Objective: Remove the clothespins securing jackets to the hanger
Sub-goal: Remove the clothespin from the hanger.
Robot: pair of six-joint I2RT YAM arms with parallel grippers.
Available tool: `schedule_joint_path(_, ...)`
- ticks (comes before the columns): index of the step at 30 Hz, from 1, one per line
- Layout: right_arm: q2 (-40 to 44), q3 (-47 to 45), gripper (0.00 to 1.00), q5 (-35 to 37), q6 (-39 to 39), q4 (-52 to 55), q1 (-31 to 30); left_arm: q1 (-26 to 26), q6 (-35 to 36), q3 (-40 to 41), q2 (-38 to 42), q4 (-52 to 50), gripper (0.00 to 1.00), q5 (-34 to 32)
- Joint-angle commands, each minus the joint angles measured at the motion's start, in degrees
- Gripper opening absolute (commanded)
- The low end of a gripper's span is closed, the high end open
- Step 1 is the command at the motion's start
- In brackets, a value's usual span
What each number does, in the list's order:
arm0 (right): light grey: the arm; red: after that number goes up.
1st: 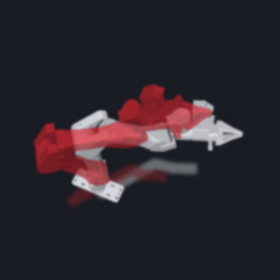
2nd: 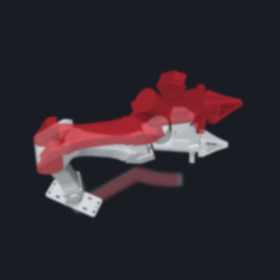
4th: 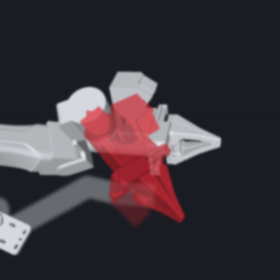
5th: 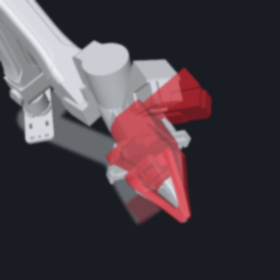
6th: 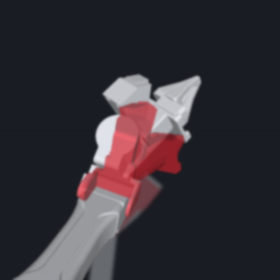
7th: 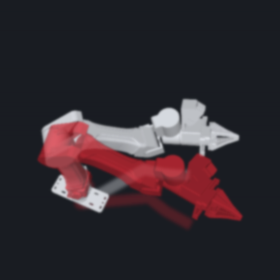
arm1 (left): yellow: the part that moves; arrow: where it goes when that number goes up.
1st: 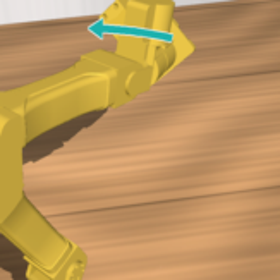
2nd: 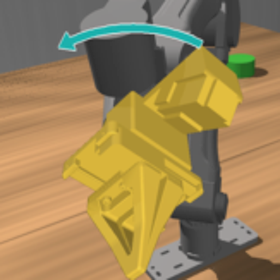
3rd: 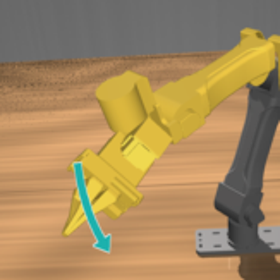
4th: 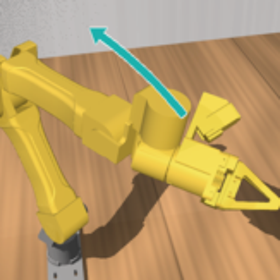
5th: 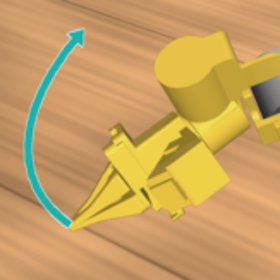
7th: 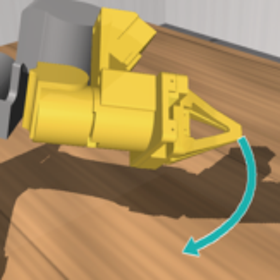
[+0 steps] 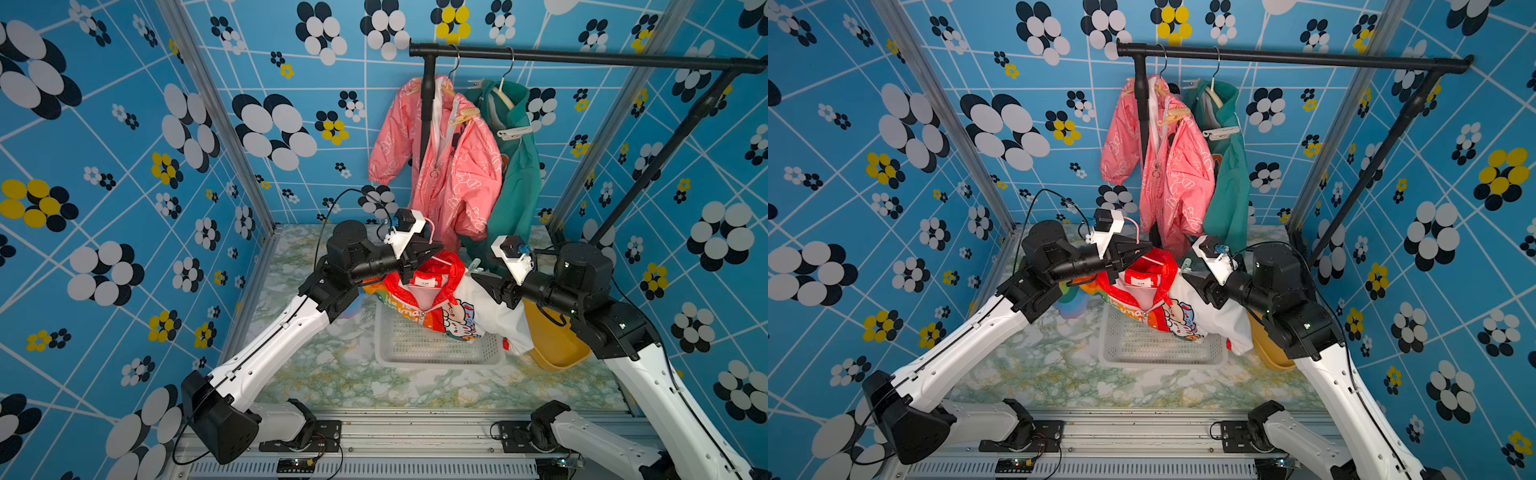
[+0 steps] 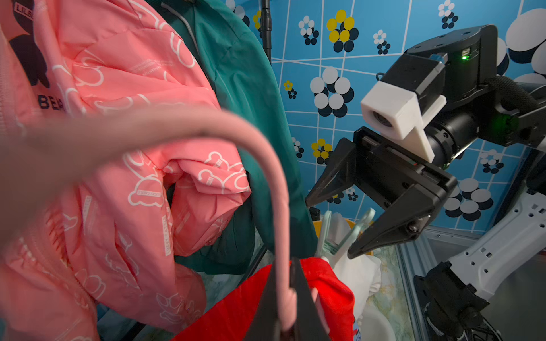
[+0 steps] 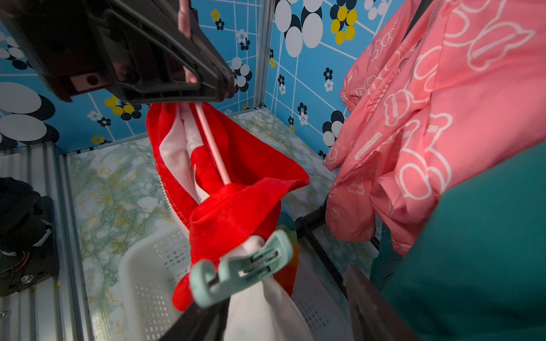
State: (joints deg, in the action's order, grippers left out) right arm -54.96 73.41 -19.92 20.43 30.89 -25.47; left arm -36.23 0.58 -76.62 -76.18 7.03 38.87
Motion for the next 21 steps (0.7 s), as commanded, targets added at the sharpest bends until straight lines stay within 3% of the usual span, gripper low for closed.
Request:
schedule_joint_path(1,0.88,1.77,0.63,-4.84,1.48,0.31,-0.26,0.66,0.83,-2.92,-0.73,1.43,0.00,4.91)
schedule_joint_path(16,-3.32,2.64,0.55,-8.36,2.94,4.90,-0.20,2.39,-1.85,-3.57,-2.24,5.83,0.00,6.74)
schedule_joint_path(21,-3.27,2.26,0.40,-7.75,2.22,3.89,-0.18,2.68,-2.07,-3.54,-2.74,6.16,0.00,6.92)
